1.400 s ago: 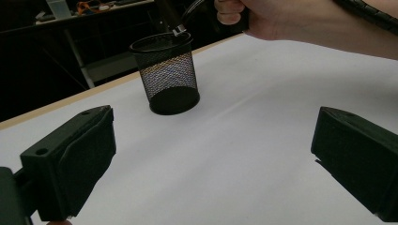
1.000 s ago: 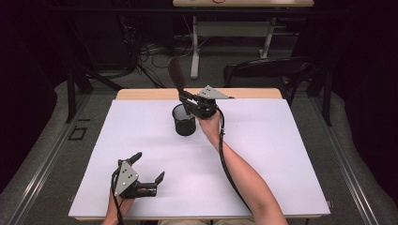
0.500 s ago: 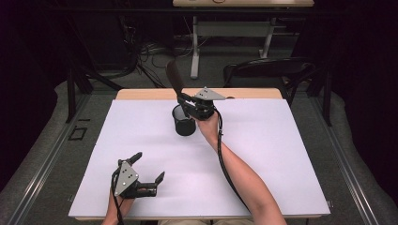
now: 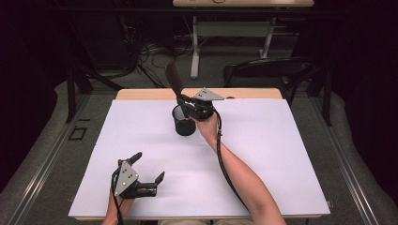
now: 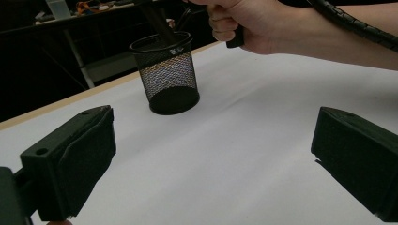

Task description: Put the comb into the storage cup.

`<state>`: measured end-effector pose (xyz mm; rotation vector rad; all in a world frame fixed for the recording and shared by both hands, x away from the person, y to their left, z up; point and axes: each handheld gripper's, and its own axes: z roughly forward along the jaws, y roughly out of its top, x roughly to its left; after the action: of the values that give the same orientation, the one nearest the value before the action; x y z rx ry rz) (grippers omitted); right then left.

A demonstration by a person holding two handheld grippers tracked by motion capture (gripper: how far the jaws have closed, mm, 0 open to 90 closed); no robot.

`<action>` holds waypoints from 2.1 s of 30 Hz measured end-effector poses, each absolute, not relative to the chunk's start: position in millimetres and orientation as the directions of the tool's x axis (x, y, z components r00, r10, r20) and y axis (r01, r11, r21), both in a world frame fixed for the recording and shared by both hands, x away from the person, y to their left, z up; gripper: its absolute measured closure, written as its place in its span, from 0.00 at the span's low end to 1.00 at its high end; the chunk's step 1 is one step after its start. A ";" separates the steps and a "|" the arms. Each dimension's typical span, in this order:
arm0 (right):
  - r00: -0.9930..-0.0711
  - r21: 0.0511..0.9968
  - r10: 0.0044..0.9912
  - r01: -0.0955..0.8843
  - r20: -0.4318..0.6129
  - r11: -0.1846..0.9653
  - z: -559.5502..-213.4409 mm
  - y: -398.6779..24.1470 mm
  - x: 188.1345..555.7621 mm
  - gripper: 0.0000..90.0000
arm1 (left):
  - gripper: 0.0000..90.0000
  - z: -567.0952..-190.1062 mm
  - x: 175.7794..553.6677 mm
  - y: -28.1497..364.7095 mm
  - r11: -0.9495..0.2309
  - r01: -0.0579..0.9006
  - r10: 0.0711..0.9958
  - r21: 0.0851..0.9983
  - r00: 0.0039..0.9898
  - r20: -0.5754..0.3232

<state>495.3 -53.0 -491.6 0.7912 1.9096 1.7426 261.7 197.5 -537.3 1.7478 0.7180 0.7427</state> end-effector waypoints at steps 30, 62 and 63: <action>-0.737 0.986 0.675 0.136 0.035 0.097 -502.2 -48.3 496.5 0.81 | 0.00 -537.3 261.6 197.8 -0.263 0.112 0.768 0.958 0.625 0.138; -0.732 0.969 0.681 0.159 -0.013 0.190 -511.7 -43.1 496.4 0.81 | 0.00 -537.8 262.2 196.1 -0.267 0.111 0.764 0.957 0.630 0.139; -0.732 0.969 0.681 0.159 -0.013 0.190 -512.0 -43.5 496.5 0.81 | 0.00 -537.8 262.3 196.1 -0.268 0.111 0.764 0.957 0.630 0.140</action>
<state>496.5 -43.5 -512.0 0.7845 2.0272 1.5660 262.3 196.1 -537.8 1.7533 0.7130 0.7407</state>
